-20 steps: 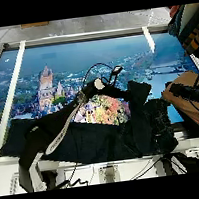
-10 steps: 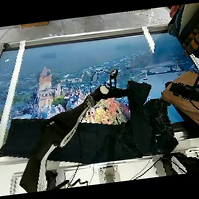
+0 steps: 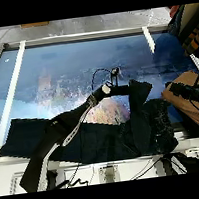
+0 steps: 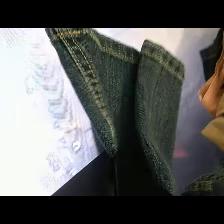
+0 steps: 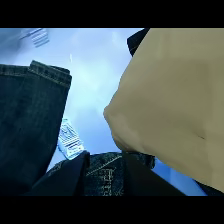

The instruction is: Fold the clothes and pants, and hang the long-sleeved shirts on hangers.

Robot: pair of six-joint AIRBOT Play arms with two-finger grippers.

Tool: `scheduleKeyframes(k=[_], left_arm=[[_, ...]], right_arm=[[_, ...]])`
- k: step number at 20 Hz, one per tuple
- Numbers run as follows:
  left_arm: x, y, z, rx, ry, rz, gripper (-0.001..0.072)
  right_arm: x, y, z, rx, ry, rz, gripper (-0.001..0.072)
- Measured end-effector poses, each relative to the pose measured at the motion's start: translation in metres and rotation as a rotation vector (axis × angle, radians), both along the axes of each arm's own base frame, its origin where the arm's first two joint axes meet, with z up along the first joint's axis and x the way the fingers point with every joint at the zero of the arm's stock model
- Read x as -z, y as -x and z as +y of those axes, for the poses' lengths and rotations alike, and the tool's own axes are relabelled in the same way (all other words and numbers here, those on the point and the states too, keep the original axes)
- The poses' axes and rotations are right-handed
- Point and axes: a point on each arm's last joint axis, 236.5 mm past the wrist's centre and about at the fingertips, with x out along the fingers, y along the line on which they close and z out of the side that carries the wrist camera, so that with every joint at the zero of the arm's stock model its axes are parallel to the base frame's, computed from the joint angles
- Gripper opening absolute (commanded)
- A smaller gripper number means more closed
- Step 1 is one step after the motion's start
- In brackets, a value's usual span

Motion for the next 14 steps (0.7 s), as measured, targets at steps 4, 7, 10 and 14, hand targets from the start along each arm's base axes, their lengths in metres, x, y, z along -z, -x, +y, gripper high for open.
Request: scheduleKeyframes(k=[4, 7, 10, 14], left_arm=[[-0.056, -0.026, 0.026, 0.003, 0.010, -0.110, 0.0018], [-0.114, -0.044, 0.061, 0.021, -0.031, -0.242, 0.0018], [-0.179, -0.061, 0.110, 0.011, -0.109, -0.403, 0.0018], [-0.260, -0.091, 0.205, -0.088, -0.298, -0.642, 0.0019]], right_arm=[[0.001, 0.001, 0.000, 0.000, -0.001, 0.003, 0.0252], [0.001, 0.001, 0.000, 0.000, -0.001, 0.004, 0.0251], [0.001, 0.001, 0.000, 0.000, -0.001, 0.004, 0.0251], [0.001, 0.001, 0.000, 0.000, -0.002, 0.007, 0.0251]])
